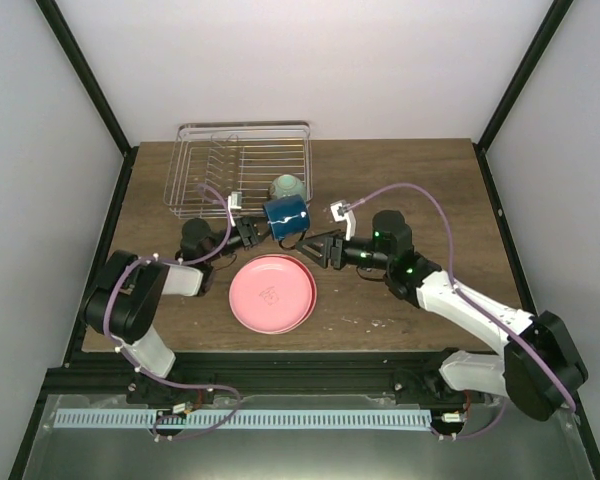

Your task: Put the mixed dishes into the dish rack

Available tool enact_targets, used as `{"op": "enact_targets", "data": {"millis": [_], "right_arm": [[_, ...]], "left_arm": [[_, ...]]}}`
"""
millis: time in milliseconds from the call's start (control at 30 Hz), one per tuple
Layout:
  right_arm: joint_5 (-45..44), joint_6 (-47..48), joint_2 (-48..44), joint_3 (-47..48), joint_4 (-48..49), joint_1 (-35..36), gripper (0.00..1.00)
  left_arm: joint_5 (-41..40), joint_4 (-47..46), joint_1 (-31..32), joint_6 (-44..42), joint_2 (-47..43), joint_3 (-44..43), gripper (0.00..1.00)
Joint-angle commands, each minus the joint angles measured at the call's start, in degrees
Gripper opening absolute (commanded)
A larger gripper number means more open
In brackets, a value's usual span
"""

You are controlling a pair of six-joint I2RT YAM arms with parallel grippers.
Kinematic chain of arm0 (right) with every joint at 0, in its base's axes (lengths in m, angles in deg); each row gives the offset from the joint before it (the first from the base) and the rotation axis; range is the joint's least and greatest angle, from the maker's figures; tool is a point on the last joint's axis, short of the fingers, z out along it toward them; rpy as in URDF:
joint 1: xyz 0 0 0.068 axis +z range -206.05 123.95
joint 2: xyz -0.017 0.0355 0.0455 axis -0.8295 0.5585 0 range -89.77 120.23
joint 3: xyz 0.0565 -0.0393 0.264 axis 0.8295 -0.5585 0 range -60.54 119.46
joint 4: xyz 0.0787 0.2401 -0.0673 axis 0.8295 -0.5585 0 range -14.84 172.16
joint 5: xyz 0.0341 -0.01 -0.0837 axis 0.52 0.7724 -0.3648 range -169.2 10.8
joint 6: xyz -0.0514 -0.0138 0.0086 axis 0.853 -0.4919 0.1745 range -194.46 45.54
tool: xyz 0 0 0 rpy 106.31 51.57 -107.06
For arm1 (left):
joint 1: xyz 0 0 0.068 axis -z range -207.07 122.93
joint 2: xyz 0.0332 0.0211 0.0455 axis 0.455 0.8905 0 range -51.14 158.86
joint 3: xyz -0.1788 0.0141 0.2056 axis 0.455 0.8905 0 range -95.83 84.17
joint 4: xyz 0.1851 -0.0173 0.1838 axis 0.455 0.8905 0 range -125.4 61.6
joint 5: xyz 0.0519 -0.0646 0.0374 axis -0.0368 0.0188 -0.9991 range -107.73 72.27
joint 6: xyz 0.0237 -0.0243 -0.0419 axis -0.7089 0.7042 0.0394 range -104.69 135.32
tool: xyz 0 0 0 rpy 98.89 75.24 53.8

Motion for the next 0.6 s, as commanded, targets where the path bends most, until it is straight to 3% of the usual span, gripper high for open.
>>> {"op": "enact_targets", "data": {"millis": [0, 567], "right_arm": [[0.83, 0.84, 0.96, 3.19, 1.57, -0.31, 0.59], [-1.14, 1.98, 4.41, 5.18, 0.88, -0.53, 0.58]], "left_arm": [[0.63, -6.2, -0.34, -0.23, -1.39, -0.03, 0.0], [0.55, -3.54, -0.35, -1.4, -5.12, 0.75, 0.0]]}}
